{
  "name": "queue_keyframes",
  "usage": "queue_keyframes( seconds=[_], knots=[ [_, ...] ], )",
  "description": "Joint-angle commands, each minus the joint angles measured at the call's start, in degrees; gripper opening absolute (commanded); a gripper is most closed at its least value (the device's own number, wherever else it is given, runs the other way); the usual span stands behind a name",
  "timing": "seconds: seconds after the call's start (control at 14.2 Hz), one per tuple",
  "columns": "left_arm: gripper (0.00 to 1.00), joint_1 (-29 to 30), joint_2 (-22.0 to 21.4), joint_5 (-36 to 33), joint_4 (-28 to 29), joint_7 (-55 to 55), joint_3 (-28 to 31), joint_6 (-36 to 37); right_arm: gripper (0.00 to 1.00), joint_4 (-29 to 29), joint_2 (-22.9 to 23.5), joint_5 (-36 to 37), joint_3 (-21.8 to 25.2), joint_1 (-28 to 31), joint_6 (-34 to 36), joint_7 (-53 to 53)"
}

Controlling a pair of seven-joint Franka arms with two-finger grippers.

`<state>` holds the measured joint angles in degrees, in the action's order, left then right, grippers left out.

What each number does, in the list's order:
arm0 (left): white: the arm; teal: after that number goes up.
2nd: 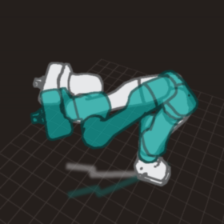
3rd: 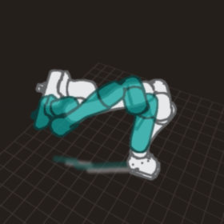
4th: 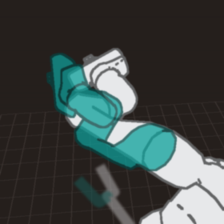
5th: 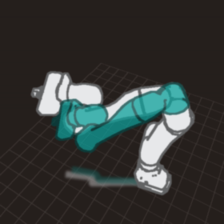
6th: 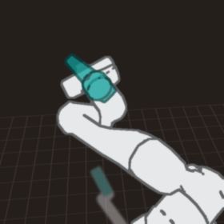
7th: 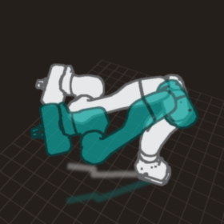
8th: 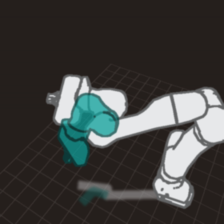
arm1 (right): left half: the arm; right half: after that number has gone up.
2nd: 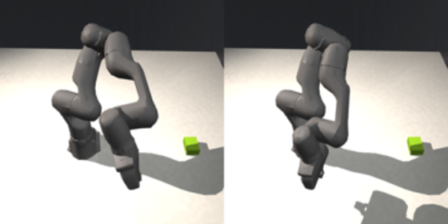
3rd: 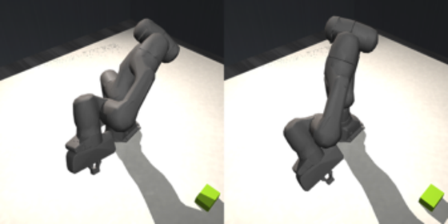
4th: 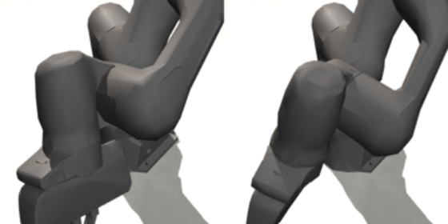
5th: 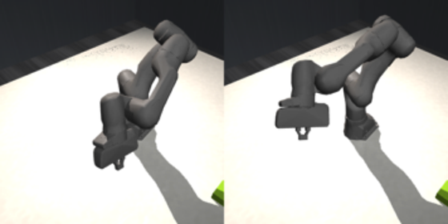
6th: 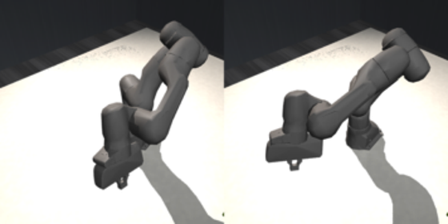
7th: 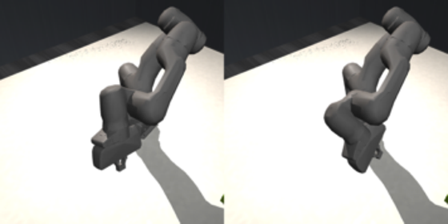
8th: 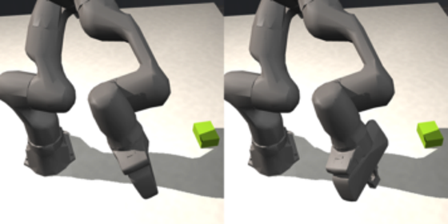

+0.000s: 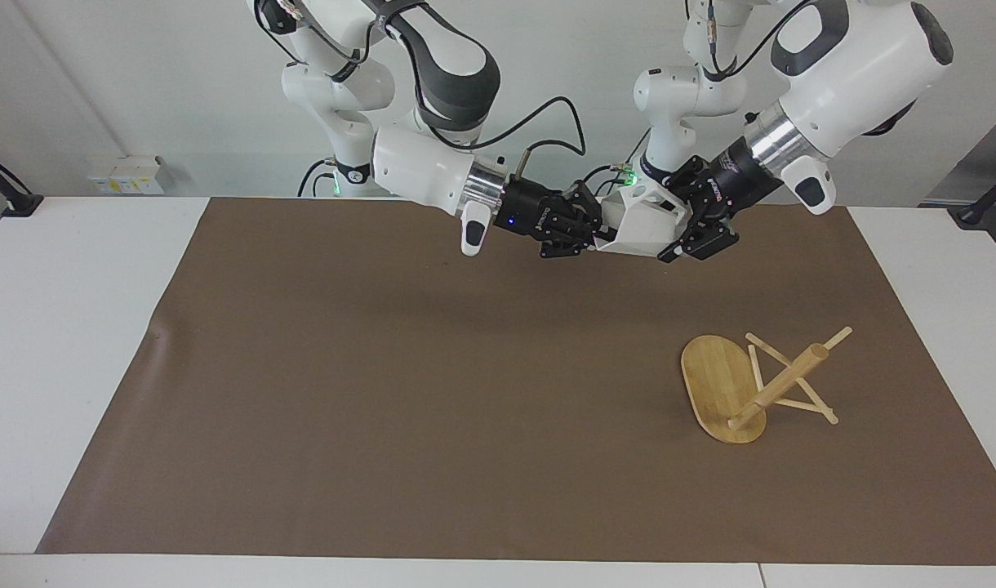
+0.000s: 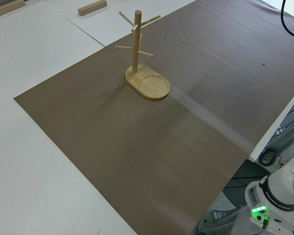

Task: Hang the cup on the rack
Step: 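Grasp the cup rim with the left gripper from the right gripper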

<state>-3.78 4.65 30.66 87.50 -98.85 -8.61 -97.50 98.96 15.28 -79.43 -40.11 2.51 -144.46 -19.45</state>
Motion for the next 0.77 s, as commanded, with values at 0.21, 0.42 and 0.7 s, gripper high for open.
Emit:
queue_keyframes(
  seconds=[0.21, 0.42, 0.7],
  knots=[
    [0.00, 0.79, -0.96, -0.25, 2.05, -4.40, 0.26, -3.04, 1.00, 0.01, -0.17, -0.46, -0.67, 0.39, -0.30, 3.71],
    [0.00, 1.05, -2.97, -0.95, 7.40, -10.73, 0.61, -8.48, 1.00, 0.27, -0.43, -0.11, -0.58, 0.39, -0.47, 3.81],
    [0.00, 1.05, -5.43, -2.63, 13.82, -16.01, 0.61, -14.54, 1.00, 2.37, -0.34, 11.54, -0.50, 0.66, -7.41, 1.88]
  ],
)
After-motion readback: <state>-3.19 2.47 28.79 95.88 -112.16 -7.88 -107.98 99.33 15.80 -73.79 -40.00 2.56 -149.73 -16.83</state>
